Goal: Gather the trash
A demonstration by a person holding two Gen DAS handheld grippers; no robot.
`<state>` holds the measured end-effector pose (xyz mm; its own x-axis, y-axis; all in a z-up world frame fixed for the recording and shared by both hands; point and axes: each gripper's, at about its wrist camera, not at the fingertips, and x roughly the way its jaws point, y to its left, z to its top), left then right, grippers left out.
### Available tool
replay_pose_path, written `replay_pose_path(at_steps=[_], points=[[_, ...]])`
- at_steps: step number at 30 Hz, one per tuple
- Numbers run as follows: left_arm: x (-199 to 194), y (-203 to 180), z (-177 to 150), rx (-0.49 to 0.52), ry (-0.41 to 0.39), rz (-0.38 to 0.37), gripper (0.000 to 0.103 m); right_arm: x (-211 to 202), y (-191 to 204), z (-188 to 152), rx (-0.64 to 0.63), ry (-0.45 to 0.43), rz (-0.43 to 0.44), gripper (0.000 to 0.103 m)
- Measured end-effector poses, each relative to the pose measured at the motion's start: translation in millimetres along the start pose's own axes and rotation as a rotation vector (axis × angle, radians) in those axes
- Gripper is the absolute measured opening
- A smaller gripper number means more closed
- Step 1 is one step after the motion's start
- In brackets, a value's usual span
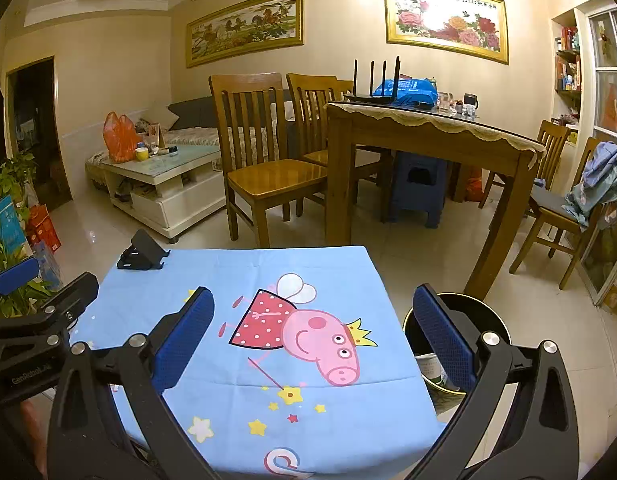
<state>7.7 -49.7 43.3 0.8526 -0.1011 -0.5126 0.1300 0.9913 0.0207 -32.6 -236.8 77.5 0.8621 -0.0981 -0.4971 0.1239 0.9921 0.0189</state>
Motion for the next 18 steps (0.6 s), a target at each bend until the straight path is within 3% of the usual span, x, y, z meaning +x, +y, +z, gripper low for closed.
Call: replay_pose_path(at_steps=[18], points=[[-0.3, 4.0, -1.7, -0.001, 0.003, 0.001, 0.096, 1.0, 2.0, 0.0, -0.001, 0.002, 0.0, 0.098]])
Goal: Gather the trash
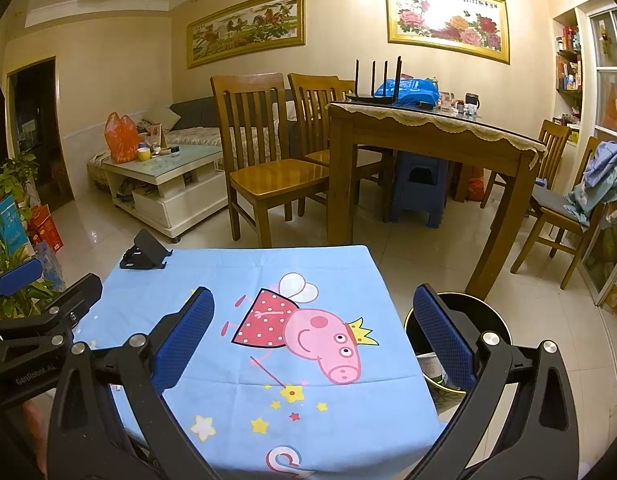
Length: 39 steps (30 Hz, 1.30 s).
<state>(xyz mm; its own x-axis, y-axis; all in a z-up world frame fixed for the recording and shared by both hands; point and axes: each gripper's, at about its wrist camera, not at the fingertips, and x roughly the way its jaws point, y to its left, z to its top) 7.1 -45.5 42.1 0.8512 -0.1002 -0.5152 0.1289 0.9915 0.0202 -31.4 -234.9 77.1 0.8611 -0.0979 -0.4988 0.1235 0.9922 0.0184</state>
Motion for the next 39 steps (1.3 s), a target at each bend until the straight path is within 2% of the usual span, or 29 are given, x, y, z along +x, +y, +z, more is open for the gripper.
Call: replay_pose_path(at_steps=[39], points=[[-2.3, 5.2, -2.0, -0.003, -0.006, 0.005, 0.096, 0.1, 5.8, 0.5, 0.002, 0.002, 0.005, 0.098]])
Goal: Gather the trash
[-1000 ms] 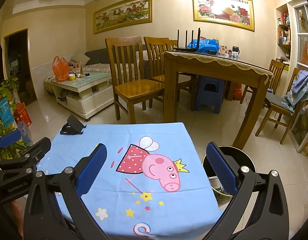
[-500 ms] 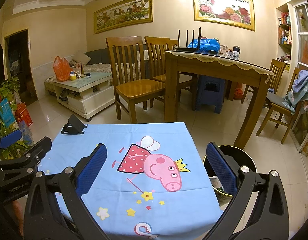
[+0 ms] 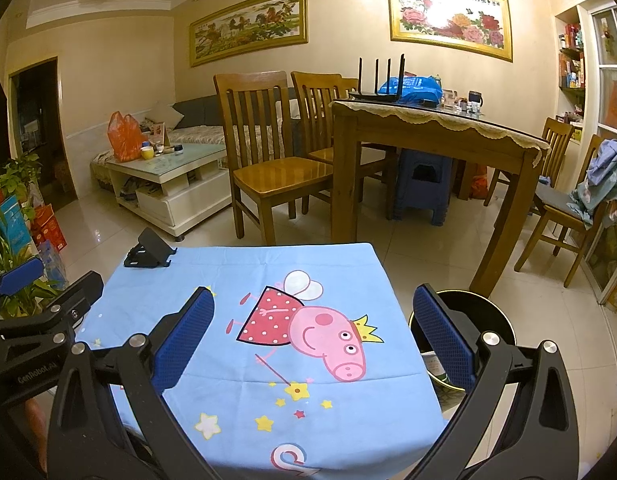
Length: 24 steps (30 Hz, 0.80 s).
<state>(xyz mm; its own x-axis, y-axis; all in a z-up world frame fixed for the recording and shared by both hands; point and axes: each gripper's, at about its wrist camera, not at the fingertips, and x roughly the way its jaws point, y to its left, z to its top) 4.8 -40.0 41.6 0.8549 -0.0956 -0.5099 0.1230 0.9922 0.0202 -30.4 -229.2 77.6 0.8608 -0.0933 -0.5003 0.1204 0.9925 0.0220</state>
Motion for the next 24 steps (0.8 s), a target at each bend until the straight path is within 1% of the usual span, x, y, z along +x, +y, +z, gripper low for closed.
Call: replay_pose_path(at_steps=[13, 17, 21, 24], points=[[-2.0, 4.8, 2.8, -0.006, 0.0, 0.008, 0.097, 0.0, 5.7, -2.0, -0.003, 0.001, 0.004, 0.098], [2.8, 7.4, 2.1, -0.016, 0.038, -0.016, 0.097, -0.2, 6.3, -2.1, -0.004, 0.001, 0.004, 0.098], [2.6, 6.6, 0.7, -0.005, 0.039, 0.009, 0.097, -0.2, 7.0, -1.7, -0.003, 0.0, 0.003, 0.098], [2.6, 7.6, 0.3, -0.012, 0.05, -0.016, 0.097, 0.5, 7.0, -2.0, -0.001, 0.002, 0.002, 0.098]])
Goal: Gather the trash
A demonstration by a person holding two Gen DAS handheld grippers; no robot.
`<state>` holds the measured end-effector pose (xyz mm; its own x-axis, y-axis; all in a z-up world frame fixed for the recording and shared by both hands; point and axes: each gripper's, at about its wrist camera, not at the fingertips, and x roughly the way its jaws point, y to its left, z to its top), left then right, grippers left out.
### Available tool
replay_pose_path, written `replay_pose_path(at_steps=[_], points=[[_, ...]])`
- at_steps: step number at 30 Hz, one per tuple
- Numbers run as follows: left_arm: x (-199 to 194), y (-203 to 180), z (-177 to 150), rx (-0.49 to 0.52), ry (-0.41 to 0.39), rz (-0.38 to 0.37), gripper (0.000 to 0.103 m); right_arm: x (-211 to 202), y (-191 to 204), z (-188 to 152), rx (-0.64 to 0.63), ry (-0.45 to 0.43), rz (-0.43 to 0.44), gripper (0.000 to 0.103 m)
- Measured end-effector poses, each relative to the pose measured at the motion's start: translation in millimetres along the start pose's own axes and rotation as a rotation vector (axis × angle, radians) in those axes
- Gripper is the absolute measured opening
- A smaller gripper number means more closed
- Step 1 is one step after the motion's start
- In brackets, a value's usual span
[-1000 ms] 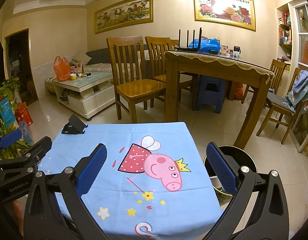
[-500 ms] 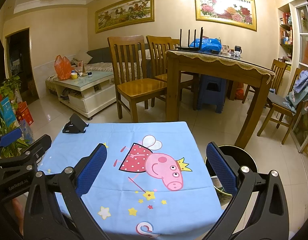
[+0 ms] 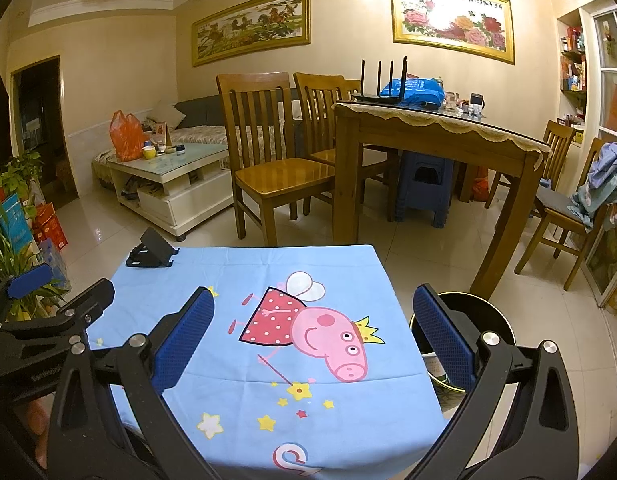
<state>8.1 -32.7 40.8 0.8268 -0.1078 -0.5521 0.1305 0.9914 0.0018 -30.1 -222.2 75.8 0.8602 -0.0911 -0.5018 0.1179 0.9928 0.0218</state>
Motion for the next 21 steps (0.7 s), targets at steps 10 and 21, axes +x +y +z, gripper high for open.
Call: replay_pose_path(at_steps=[10, 21], points=[[3.0, -2.8, 0.7, 0.007, -0.012, 0.028, 0.097, -3.3, 3.3, -1.9, 0.003, 0.011, 0.011, 0.098], [7.0, -6.6, -2.1, 0.043, 0.001, 0.072, 0.097, -4.7, 8.7, -4.8, -0.002, 0.017, 0.016, 0.098]])
